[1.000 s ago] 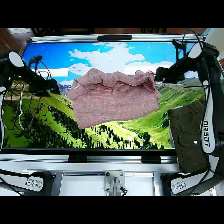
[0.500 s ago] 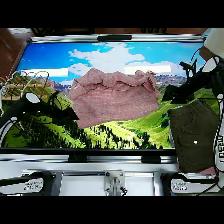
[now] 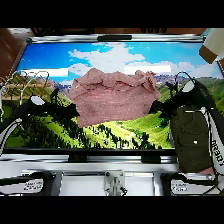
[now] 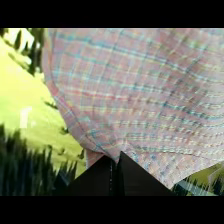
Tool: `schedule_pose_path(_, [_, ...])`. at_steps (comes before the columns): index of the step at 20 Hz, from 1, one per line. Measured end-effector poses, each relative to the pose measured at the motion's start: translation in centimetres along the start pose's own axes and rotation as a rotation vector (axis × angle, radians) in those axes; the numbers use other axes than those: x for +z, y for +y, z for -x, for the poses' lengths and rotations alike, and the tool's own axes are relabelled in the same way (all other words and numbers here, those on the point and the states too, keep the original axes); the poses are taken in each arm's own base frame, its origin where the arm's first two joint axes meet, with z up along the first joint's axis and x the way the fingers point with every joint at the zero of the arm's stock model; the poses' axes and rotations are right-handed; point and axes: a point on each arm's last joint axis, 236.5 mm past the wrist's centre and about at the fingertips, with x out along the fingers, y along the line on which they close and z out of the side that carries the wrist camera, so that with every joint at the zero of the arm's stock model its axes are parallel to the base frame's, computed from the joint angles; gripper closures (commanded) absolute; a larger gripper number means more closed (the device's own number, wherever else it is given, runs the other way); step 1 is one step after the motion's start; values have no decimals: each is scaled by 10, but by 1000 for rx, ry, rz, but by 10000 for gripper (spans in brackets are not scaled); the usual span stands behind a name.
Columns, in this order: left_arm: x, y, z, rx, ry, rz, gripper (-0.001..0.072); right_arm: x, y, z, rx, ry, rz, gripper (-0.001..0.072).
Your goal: Fold the shirts.
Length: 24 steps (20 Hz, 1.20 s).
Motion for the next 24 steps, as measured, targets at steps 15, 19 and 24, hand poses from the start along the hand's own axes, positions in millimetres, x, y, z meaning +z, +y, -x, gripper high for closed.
schedule_pose_path(15, [65,-73,114,-86,-278,-251,679,75,38,5,84,-331,-35,659])
schedule_pose_path(19, [92,-167,259,-150,-592,-484,680,92,107,165,107,-676,294,658])
schedule_pose_path(24, [9,-288,490,-166,-1119,-798,680,-3,196,410,97,-1261,634,658])
